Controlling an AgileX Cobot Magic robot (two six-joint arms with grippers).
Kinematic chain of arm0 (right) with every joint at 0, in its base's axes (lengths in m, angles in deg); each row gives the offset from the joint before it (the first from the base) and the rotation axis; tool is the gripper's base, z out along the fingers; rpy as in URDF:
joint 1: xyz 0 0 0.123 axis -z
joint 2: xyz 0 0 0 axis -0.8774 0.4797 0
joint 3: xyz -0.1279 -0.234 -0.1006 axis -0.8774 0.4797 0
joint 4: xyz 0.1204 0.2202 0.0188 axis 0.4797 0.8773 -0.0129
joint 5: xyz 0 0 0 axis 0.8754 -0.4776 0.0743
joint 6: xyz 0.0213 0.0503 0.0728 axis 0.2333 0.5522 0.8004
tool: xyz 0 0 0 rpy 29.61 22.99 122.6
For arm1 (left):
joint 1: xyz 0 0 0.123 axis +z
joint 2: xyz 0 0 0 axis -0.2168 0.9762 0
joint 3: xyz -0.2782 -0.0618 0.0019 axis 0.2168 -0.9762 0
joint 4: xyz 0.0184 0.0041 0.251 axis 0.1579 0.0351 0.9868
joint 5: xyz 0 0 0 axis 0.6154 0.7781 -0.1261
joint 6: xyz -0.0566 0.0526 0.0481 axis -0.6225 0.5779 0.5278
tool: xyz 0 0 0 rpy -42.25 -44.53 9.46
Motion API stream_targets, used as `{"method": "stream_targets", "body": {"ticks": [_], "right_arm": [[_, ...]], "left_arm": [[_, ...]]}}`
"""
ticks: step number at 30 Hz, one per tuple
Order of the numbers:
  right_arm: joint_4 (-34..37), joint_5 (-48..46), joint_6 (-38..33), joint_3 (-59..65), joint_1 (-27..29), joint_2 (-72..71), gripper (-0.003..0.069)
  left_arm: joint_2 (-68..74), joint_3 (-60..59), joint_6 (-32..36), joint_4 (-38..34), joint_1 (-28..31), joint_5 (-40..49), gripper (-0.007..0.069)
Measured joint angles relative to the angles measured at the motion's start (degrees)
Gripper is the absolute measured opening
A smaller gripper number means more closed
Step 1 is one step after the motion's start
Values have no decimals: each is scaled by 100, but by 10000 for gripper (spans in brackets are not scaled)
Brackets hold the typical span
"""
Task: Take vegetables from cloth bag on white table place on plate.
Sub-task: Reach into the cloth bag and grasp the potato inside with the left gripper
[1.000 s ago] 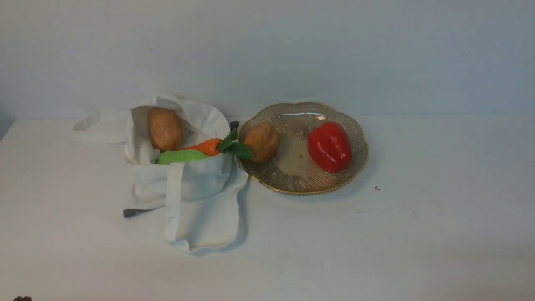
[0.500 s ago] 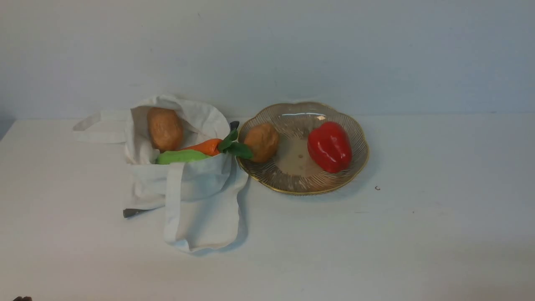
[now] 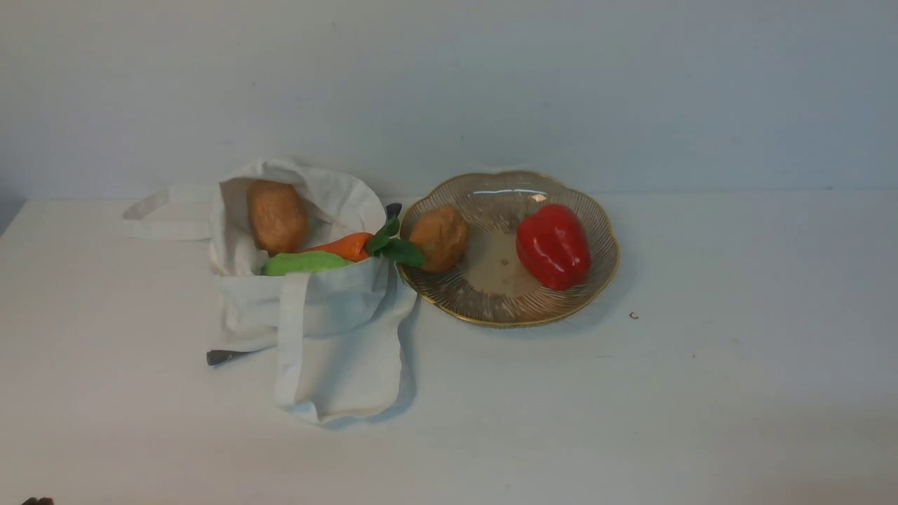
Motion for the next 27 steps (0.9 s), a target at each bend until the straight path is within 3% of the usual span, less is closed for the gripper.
{"method": "stream_targets", "body": {"ticks": [21,24,27], "right_arm": [[0,0,0,0,0,0,-15],[0,0,0,0,0,0,-15],[0,0,0,0,0,0,-15]], "left_arm": [[0,0,0,0,0,0,-5],[0,0,-50,-237,0,0,-5],[0,0,-711,-1351,0,15,-5]]}}
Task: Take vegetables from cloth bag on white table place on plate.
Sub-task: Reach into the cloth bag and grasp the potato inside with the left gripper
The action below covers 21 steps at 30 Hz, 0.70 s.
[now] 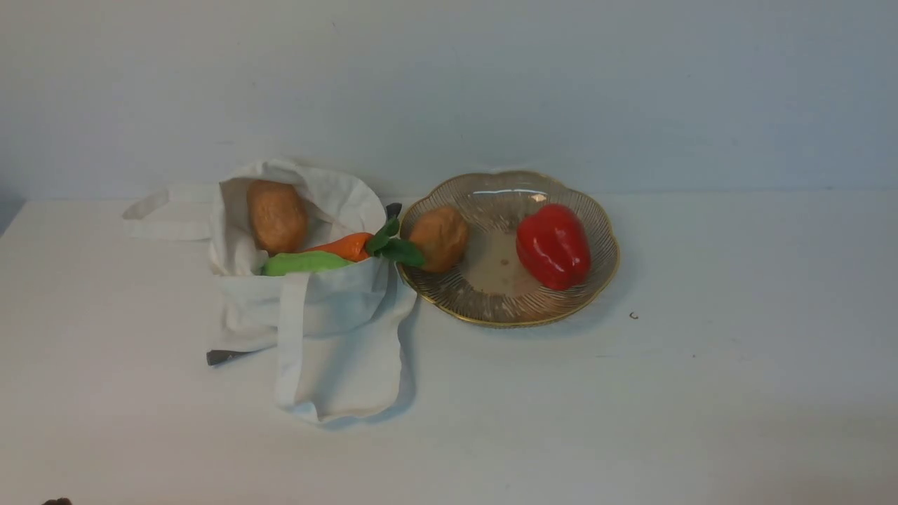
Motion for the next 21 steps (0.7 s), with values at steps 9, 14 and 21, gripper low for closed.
{"method": "stream_targets", "body": {"ticks": [9,14,21], "right_arm": [[0,0,0,0,0,0,-15],[0,0,0,0,0,0,-15],[0,0,0,0,0,0,-15]], "left_arm": [[0,-2,-1445,-4019,0,91,-5],[0,38,-561,-4575,0,156,-5],[863,1659,956,-4387,0,1436,-5]]}}
